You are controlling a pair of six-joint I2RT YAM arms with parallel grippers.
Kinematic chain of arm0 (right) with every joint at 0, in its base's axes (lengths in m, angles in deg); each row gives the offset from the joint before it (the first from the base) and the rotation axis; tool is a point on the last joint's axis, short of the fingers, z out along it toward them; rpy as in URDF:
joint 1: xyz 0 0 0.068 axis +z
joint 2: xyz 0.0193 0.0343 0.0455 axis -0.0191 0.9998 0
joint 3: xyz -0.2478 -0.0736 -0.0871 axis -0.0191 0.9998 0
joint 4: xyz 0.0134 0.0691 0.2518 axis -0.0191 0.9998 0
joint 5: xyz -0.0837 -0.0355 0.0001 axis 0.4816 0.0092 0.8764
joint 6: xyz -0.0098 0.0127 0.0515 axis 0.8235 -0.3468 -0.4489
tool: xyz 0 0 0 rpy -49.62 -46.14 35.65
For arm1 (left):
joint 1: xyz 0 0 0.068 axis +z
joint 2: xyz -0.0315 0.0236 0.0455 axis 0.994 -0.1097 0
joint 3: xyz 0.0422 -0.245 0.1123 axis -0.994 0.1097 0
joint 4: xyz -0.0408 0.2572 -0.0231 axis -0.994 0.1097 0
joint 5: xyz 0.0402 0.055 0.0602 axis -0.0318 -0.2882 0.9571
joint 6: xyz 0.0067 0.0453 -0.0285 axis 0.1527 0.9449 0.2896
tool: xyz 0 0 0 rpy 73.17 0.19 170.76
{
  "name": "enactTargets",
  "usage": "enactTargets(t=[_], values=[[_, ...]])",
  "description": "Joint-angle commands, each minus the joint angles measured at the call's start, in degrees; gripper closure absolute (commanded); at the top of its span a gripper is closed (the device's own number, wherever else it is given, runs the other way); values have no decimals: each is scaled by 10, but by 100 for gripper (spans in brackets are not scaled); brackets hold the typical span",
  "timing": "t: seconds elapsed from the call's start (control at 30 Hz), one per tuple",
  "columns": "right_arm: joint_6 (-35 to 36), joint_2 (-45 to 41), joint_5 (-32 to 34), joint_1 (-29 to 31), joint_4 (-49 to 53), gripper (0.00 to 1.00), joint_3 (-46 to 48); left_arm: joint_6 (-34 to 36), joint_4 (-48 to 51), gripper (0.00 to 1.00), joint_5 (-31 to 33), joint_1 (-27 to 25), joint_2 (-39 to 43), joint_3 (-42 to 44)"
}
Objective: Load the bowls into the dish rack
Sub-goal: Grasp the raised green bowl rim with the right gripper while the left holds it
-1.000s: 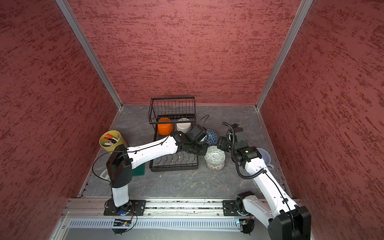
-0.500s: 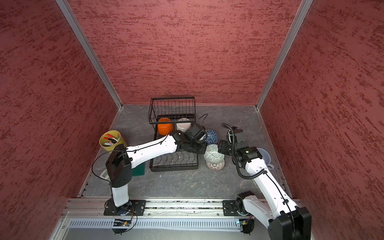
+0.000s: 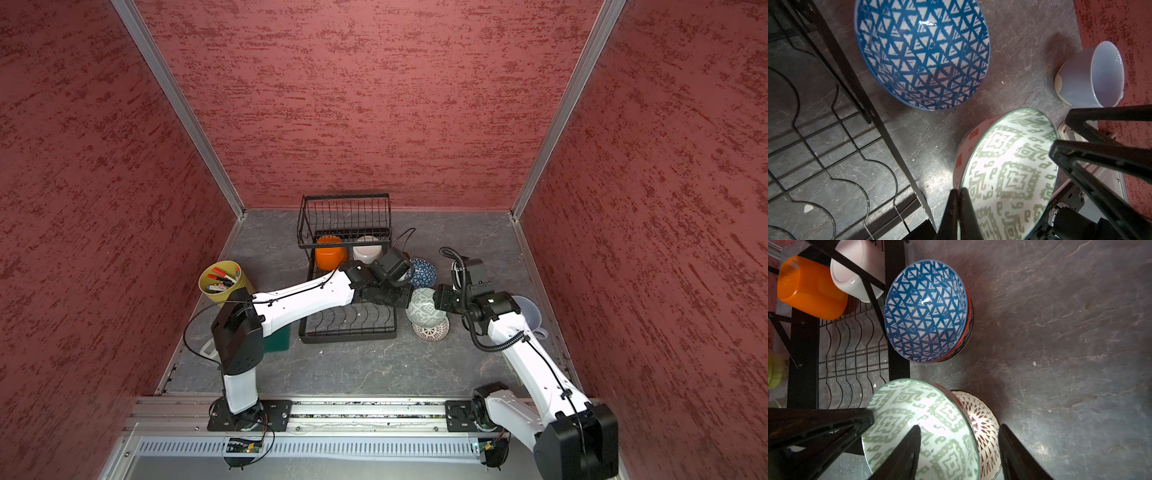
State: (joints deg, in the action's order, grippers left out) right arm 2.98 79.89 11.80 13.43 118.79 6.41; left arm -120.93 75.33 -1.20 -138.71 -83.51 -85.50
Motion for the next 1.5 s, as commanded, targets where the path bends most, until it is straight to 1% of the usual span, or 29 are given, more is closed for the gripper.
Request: enactTargets(t=[0.0, 0.17, 0.33, 0.43, 0.6, 0.8, 0.93, 1.1, 1.27, 1.43, 1.47], values=[[3, 6, -21, -3, -8, 41, 9, 10, -17, 100, -2, 5, 29, -9], [1, 15, -21, -3, -9, 43, 12, 9, -21, 100, -2, 8, 38, -3], [0, 21, -21, -3, -14, 49, 13, 8, -24, 100, -4, 11, 45, 2], [-3, 25, -23, -2, -21, 54, 17, 9, -25, 100, -4, 10, 47, 3], [-5, 30, -23, -2, -26, 63, 17, 8, -24, 100, -2, 11, 46, 5], [-7, 31, -21, -2, -27, 70, 16, 7, -23, 100, 1, 11, 45, 10], [-6, 34, -22, -2, -28, 82, 13, 6, -27, 100, -1, 12, 45, 15], [-6, 38, -24, -2, -32, 87, 12, 5, -35, 100, -4, 15, 52, 23], [-1, 39, -30, -2, -34, 95, 7, 5, -41, 100, -5, 18, 57, 31], [7, 29, -42, 1, -34, 98, -4, 2, -50, 100, -5, 19, 63, 42], [9, 27, -42, 3, -32, 99, -7, 3, -50, 99, -5, 19, 65, 44]])
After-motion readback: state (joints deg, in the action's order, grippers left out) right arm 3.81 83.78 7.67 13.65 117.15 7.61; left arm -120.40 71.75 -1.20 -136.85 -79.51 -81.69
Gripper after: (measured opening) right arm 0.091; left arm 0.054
